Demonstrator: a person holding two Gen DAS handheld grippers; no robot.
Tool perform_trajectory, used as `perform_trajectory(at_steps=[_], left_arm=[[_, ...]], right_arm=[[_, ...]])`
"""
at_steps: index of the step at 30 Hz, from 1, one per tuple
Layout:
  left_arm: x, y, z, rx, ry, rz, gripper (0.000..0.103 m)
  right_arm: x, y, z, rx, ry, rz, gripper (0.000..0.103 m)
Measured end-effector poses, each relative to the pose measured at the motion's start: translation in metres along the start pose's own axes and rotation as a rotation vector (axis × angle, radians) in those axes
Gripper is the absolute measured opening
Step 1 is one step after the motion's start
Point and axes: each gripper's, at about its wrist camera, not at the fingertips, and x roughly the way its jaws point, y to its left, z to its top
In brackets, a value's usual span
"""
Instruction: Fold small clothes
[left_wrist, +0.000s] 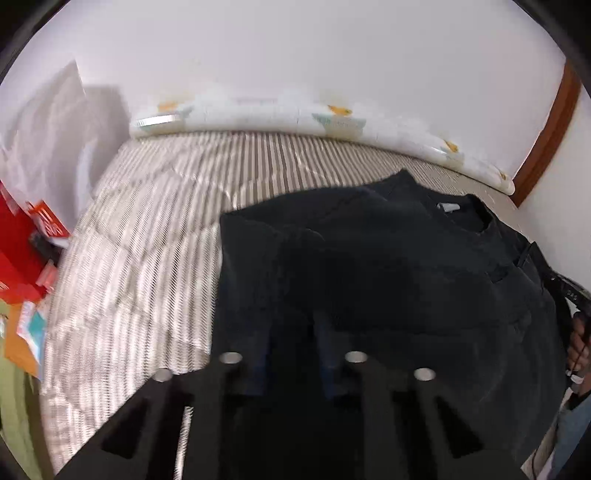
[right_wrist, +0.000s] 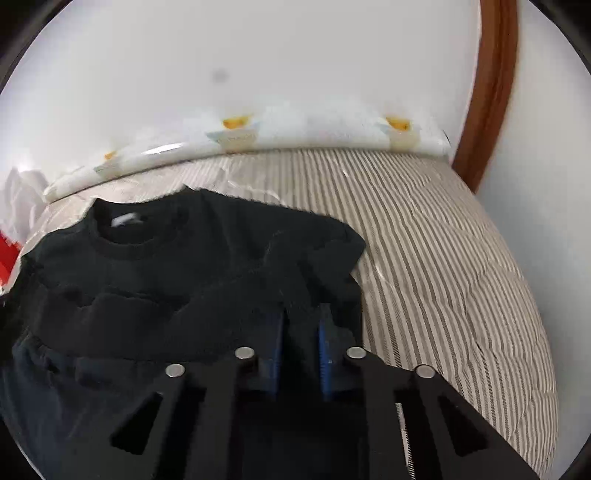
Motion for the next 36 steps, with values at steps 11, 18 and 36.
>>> perform_trajectory(at_steps=[11, 18, 36], left_arm=[[-0.026, 0.013, 0.015, -0.112, -0.182, -0.048, 0.01], [0.012, 0.001, 0.025, -0.06, -0.111, 0.053, 0.011], [-0.022, -0.008, -0.021, 0.011, -0.052, 0.127, 0.027]], right_arm=[[-0.027, -0.017, 0.027, 0.111, -0.198, 0.058, 0.013], [0.034, -0.015, 0.027, 0.122, -0.027, -0.025, 0.013], [-0.053, -0.028, -0.078, 0.063, 0.055, -0.081, 0.028]])
